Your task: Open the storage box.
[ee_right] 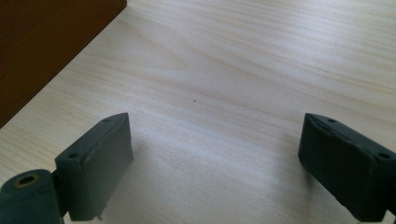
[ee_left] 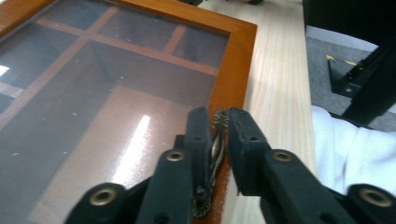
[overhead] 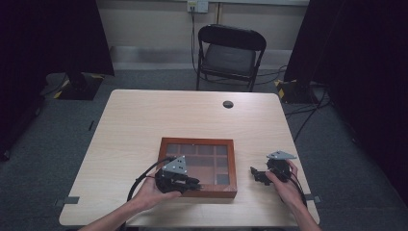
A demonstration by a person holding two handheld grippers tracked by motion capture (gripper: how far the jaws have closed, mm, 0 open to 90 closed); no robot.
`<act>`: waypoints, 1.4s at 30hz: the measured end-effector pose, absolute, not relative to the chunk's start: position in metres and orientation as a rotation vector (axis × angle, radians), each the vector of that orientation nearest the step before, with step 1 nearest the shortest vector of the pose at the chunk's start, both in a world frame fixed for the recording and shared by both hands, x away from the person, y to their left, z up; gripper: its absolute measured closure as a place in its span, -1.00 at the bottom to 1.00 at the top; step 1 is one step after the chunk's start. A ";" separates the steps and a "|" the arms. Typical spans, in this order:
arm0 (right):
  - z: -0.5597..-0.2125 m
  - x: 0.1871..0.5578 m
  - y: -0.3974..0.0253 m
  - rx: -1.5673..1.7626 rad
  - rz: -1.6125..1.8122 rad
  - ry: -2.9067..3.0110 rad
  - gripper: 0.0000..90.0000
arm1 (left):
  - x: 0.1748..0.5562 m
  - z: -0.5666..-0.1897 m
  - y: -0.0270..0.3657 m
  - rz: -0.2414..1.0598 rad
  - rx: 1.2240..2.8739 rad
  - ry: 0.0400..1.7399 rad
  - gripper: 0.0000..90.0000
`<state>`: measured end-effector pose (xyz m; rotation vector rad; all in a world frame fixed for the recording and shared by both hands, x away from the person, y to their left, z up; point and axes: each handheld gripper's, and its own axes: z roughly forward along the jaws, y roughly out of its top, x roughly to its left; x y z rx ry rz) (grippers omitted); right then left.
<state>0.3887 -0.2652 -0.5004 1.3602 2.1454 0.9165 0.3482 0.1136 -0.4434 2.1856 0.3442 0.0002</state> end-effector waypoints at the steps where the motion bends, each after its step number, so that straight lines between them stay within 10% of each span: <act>1: -0.500 0.389 -0.265 1.361 0.916 2.145 -0.80 | 0.347 -0.444 0.114 0.006 2.178 0.352 0.78; 42: -0.500 0.389 -0.266 1.357 0.921 2.153 -0.80 | 0.360 -0.412 0.115 -0.114 2.131 0.461 0.80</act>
